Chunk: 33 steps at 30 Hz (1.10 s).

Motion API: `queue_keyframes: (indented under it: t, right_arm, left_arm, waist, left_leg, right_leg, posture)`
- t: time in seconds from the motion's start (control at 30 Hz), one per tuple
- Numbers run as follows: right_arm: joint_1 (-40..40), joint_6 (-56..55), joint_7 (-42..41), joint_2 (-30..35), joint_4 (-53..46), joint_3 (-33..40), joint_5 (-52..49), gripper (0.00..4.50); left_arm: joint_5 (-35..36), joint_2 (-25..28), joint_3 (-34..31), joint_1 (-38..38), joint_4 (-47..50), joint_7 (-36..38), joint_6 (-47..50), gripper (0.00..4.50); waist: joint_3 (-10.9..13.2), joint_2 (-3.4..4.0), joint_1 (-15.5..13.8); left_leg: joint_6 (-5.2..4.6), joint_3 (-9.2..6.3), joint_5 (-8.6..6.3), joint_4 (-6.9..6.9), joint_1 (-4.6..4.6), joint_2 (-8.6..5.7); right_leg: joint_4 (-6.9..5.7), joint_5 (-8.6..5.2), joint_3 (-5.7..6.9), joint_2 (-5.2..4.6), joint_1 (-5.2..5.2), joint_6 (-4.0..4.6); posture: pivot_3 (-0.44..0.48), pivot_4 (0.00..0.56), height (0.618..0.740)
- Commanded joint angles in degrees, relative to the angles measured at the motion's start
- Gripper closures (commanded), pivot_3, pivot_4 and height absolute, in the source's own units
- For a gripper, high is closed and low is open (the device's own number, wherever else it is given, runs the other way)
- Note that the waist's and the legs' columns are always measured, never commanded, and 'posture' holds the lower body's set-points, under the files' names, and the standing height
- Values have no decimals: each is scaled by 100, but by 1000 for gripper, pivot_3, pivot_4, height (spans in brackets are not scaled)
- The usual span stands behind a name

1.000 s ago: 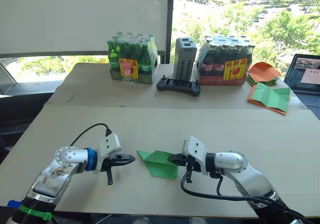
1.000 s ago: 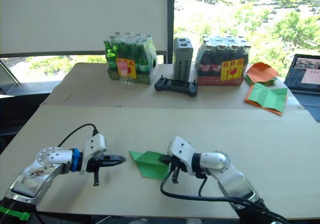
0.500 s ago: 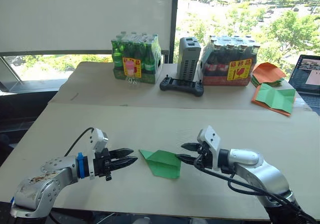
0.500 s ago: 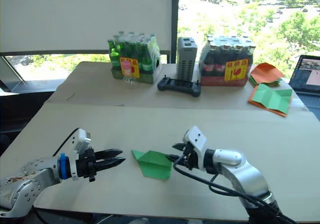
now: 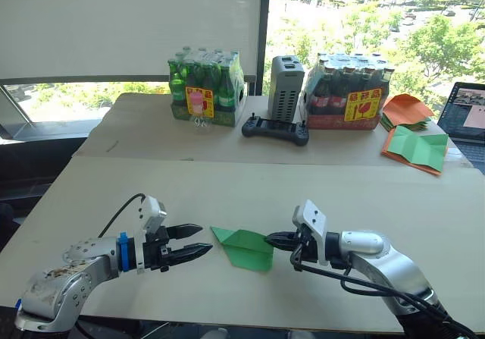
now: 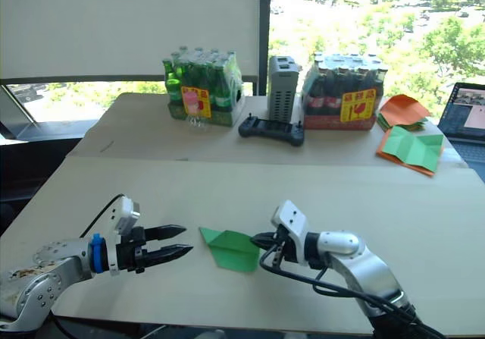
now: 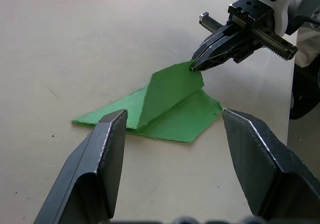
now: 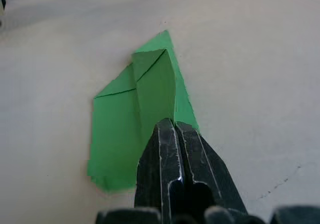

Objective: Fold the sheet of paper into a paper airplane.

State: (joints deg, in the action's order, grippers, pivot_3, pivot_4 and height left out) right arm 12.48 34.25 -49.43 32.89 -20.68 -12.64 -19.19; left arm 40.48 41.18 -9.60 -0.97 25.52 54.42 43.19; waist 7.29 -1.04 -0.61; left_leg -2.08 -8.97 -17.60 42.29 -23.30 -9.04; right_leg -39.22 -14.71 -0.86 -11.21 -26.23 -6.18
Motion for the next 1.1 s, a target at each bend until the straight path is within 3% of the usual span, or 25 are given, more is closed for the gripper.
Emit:
queue_keyframes:
  t: [0.03,0.17,0.3,0.43,0.53,0.77,1.07,1.1]
  right_arm:
    - [84,-230,-93,5,-167,44,-51,4471]
    - [235,-864,-245,-42,-408,153,-38,4471]
    - [670,-2677,105,-106,-330,221,898,4471]
    - [529,-5721,1192,338,176,-103,3328,4471]
    - [387,-7294,2147,727,684,-325,4985,4471]
    - [161,-8117,2749,646,1494,-729,5517,4471]
    - [-117,-7723,2170,609,1395,-888,4990,4471]
    - [-141,-7713,2130,617,1392,-896,4962,4194]
  left_arm:
    - [-38,8,22,-21,76,-25,-211,1316]
    - [5,-72,43,-218,-91,-89,-250,1316]
    - [51,-51,-20,-489,-304,-154,-198,1316]
    - [194,75,-23,-485,-387,25,-89,1316]
    - [254,64,-53,-517,-332,-52,-62,1316]
    - [412,25,-74,-635,-250,-259,58,1316]
    - [533,111,-193,-466,-81,-331,164,1316]
    - [547,133,-212,-471,-78,-327,177,1316]
  waist:
    - [0,0,-3]
    - [1,0,-2]
    - [4,0,11]
    - [3,0,-4]
    - [4,-1,-2]
    - [10,-9,83]
    - [18,-21,86]
    - [18,-21,83]
  left_leg:
    - [0,0,0,1,0,0]
    - [0,0,0,1,0,0]
    - [1,4,0,1,1,0]
    - [2,3,1,1,6,-4]
    - [2,4,1,2,11,-9]
    - [20,25,12,22,6,1]
    - [19,22,11,41,0,0]
    - [19,22,11,40,0,0]
  right_leg:
    - [0,0,0,0,0,0]
    - [0,0,0,0,0,0]
    - [0,0,0,1,-1,0]
    - [-7,0,3,2,-4,-1]
    - [-12,0,7,5,-27,-2]
    - [-63,-9,-18,8,-22,14]
    - [-87,-13,-18,11,-29,17]
    - [-88,-13,-18,11,-29,17]
  posture:
    - [0,150,675]
    - [0,150,675]
    - [0,150,675]
    - [0,150,675]
    - [0,150,675]
    - [0,150,675]
    - [0,150,675]
    - [0,150,675]
